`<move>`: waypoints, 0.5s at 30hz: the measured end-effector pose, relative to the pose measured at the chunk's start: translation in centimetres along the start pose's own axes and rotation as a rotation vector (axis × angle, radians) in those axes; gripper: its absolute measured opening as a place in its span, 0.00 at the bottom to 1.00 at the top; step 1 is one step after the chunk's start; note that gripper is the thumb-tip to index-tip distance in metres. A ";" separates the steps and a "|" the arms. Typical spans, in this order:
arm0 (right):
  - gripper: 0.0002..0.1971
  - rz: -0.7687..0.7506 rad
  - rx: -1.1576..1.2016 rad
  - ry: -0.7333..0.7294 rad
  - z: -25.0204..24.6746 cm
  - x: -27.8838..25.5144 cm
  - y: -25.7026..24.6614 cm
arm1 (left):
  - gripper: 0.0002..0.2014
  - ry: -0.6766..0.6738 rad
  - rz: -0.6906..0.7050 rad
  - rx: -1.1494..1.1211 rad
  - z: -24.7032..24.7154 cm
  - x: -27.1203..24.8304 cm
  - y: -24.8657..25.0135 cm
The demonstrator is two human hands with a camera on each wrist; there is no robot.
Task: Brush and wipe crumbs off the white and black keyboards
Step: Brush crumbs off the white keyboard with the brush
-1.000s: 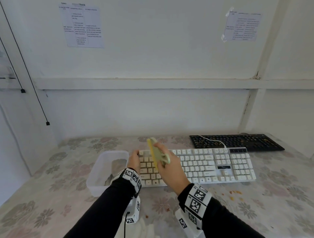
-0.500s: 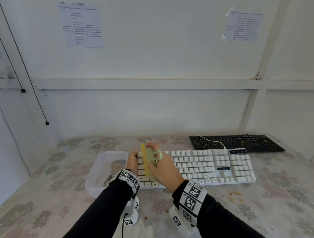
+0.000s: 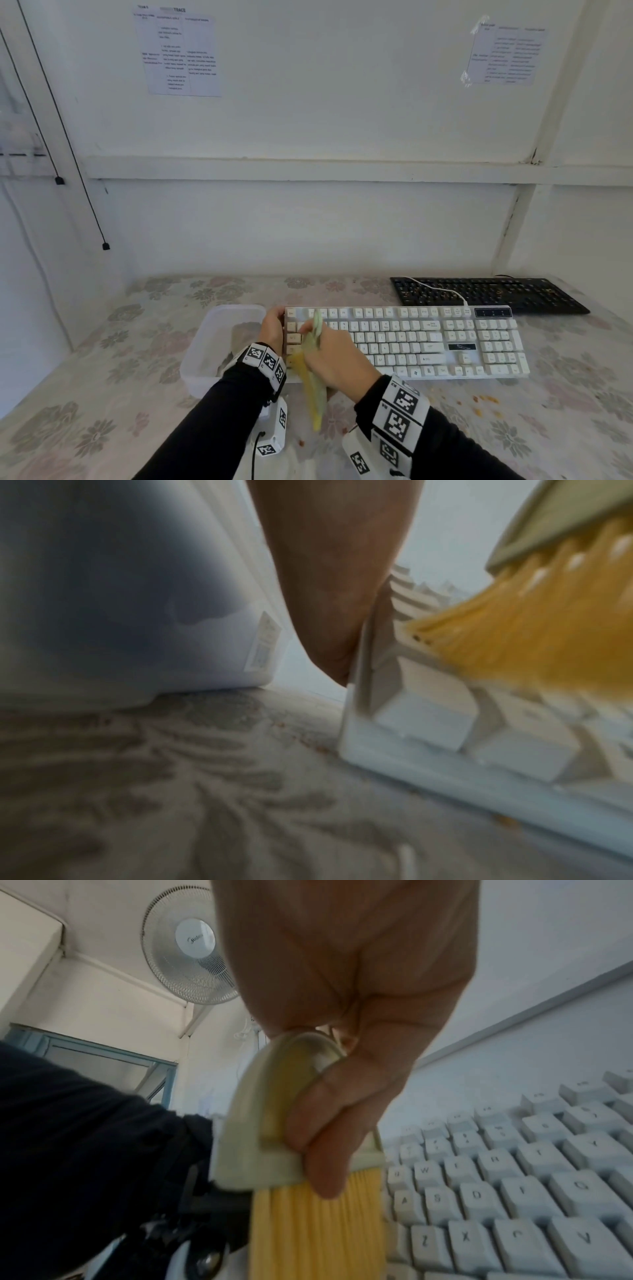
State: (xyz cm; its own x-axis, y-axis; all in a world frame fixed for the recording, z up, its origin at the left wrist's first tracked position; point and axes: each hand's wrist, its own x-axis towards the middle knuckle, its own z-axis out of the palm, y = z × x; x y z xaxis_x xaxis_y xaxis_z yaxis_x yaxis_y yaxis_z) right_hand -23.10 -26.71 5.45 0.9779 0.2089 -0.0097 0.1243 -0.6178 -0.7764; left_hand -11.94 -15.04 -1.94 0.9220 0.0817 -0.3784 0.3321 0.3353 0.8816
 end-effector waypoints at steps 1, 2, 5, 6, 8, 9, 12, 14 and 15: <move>0.15 -0.003 0.021 0.022 -0.3 0.1 -0.2 | 0.20 -0.002 -0.009 -0.002 0.0 0.0 0.0; 0.16 -0.022 0.042 0.047 -0.5 0.1 -0.4 | 0.20 -0.007 -0.013 0.001 0.0 -0.1 0.1; 0.19 -0.157 0.030 0.107 -0.5 0.0 -0.7 | 0.18 -0.017 -0.023 0.006 0.1 -0.2 0.2; 0.20 -0.184 0.013 0.109 -0.3 -0.1 -0.6 | 0.18 -0.013 -0.030 0.009 0.1 -0.3 0.2; 0.22 -0.189 -0.020 0.081 0.0 -0.2 -0.2 | 0.17 -0.008 -0.035 -0.001 -0.1 -0.1 0.0; 0.22 -0.184 -0.043 0.064 0.0 -0.4 0.1 | 0.16 -0.015 -0.035 -0.007 -0.2 -0.1 -0.1; 0.19 -0.162 -0.100 0.026 -0.5 -0.8 0.5 | 0.15 -0.021 -0.035 -0.001 -0.1 -0.2 -0.2; 0.19 -0.154 -0.149 -0.016 -0.9 -1.2 0.8 | 0.14 -0.017 -0.028 0.013 -0.1 -0.5 -0.1; 0.17 -0.144 -0.178 -0.046 -1.0 -1.3 1.0 | 0.14 -0.019 -0.024 0.019 -0.2 -0.6 -0.1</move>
State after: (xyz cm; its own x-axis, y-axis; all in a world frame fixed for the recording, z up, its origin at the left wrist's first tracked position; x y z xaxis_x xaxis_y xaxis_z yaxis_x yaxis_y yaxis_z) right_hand -24.13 -28.36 5.33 0.9396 0.3368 0.0613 0.2940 -0.7021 -0.6485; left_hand -12.53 -14.94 -1.85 0.9172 0.0558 -0.3946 0.3581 0.3190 0.8775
